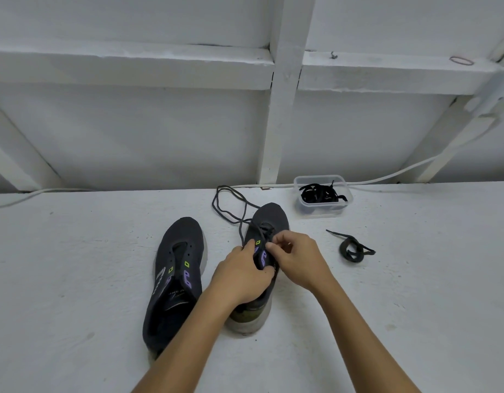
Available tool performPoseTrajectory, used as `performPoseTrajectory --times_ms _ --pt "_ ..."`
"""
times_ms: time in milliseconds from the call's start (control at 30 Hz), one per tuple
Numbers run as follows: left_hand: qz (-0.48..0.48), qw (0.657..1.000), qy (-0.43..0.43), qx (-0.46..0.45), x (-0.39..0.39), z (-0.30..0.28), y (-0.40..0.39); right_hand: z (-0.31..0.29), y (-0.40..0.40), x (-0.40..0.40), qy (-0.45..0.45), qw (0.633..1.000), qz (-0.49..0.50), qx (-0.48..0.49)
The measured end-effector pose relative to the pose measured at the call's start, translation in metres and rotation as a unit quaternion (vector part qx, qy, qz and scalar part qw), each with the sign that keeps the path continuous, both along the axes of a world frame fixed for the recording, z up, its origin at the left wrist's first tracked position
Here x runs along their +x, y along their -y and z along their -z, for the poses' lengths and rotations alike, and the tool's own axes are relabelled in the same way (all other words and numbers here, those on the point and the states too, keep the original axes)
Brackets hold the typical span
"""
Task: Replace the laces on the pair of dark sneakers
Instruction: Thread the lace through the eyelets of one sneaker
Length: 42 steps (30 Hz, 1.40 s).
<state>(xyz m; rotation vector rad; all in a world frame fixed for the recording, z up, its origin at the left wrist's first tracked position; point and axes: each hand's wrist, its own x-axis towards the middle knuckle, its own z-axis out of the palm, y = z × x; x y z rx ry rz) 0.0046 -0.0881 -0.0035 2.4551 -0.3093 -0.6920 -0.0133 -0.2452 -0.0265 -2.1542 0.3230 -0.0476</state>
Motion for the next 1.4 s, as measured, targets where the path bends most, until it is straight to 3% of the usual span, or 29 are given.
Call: performPoseTrajectory --times_ms 167,333,433,533,600,767,900,1067,1233,1400 --pt "-0.003 1.000 0.001 0.005 -0.003 0.001 -0.001 -0.017 0.018 0.007 0.068 0.989 0.120 0.060" --pt "-0.005 1.000 0.005 0.024 -0.001 0.000 0.001 -0.013 0.002 -0.001 -0.069 0.995 0.025 0.068" --pt "-0.005 1.000 0.007 0.021 -0.002 0.001 0.001 -0.005 -0.003 -0.003 -0.026 0.999 0.022 0.037" --pt "-0.004 1.000 -0.001 0.015 -0.002 0.001 0.000 -0.013 0.004 0.001 0.076 0.975 0.154 0.142" --pt "-0.005 1.000 -0.008 0.013 -0.001 0.001 0.000 -0.021 0.016 0.004 0.115 0.955 0.219 0.162" --pt "-0.006 1.000 0.001 0.022 -0.001 0.001 0.001 -0.012 0.008 -0.006 -0.067 0.995 0.023 0.067" --pt "-0.005 1.000 0.004 0.018 -0.001 0.002 0.000 -0.001 -0.004 -0.003 -0.001 1.000 0.028 0.009" --pt "-0.002 1.000 -0.012 0.015 -0.001 0.002 -0.002 -0.012 0.010 0.002 0.117 0.958 0.214 0.149" --pt "-0.004 1.000 -0.008 0.024 0.000 0.001 -0.001 -0.002 -0.002 -0.009 -0.018 0.989 0.051 0.135" --pt "-0.004 1.000 -0.011 0.022 -0.002 0.000 -0.001 0.002 -0.009 -0.002 0.046 0.991 0.087 0.094"
